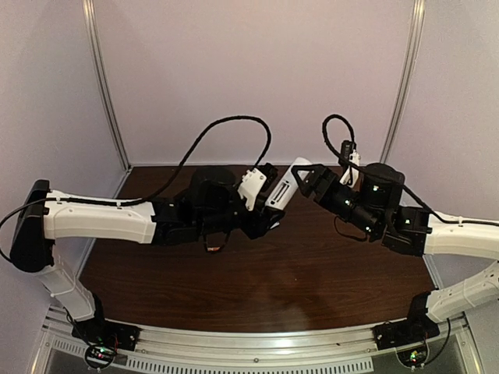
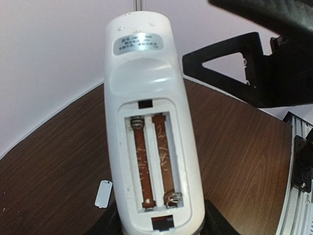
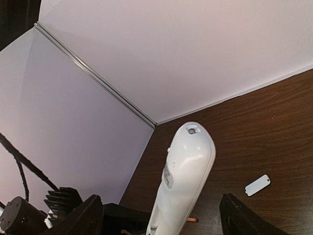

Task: Load the batteries into the remote control
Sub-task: Pass from the left arm to the right

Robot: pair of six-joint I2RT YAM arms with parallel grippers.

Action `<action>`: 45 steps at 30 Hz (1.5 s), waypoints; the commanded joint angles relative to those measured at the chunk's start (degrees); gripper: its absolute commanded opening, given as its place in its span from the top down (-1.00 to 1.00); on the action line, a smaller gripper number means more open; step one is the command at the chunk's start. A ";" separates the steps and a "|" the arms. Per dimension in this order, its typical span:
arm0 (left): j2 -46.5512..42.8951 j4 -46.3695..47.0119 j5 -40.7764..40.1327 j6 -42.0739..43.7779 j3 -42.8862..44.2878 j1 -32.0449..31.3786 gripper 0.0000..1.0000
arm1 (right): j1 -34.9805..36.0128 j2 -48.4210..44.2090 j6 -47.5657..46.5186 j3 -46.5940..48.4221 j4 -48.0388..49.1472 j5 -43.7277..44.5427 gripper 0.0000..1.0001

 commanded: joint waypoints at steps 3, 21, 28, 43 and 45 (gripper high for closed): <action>-5.12 1.58 2.29 4.29 -2.88 0.16 0.75 | -4.15 1.25 -1.49 0.48 -5.56 -11.83 -0.72; -8.97 -5.98 4.38 11.15 -5.50 0.19 0.84 | -9.97 3.24 4.68 -2.06 3.12 -32.62 0.24; -9.09 -8.02 2.96 11.16 -5.00 0.15 0.59 | -11.11 3.51 5.25 -2.75 3.09 -35.72 0.69; -7.38 -34.36 8.40 9.68 -0.07 12.47 -0.54 | -25.56 -1.96 0.90 -7.30 -3.39 -38.95 1.00; -6.28 -38.04 8.02 10.23 0.57 13.55 -0.51 | -26.52 -2.05 0.16 -7.68 -3.34 -40.88 1.00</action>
